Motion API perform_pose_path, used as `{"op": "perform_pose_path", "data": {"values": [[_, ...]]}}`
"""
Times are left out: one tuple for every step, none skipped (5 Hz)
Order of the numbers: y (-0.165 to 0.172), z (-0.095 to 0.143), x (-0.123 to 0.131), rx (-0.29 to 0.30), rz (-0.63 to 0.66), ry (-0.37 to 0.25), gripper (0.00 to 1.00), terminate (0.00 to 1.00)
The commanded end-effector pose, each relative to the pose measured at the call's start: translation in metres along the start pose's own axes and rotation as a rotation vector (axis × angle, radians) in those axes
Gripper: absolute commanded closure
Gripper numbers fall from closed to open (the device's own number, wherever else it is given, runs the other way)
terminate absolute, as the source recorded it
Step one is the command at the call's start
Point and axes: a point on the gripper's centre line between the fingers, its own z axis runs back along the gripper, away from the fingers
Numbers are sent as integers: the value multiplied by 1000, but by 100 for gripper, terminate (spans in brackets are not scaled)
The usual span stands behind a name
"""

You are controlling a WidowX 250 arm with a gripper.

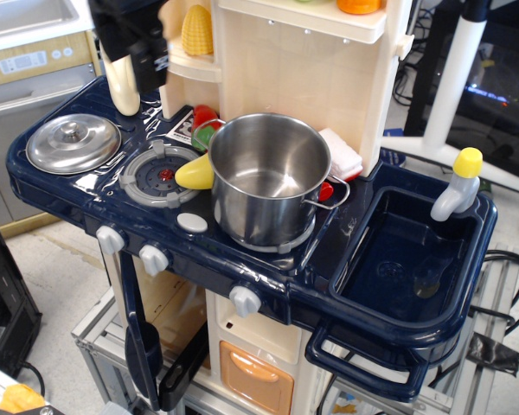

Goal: Put lid on pot or pan

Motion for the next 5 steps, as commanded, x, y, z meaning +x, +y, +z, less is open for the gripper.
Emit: {"op": "perform_pose_path", "data": {"values": [[38, -12, -18, 19, -65, -52, 0, 0], [51, -34, -30, -4, -83, -76, 0, 0], [55, -44, -34, 0, -109, -58, 0, 0], [56, -57, -41, -26, -100, -70, 0, 0], [54, -65, -42, -55, -84, -64, 0, 0]]}}
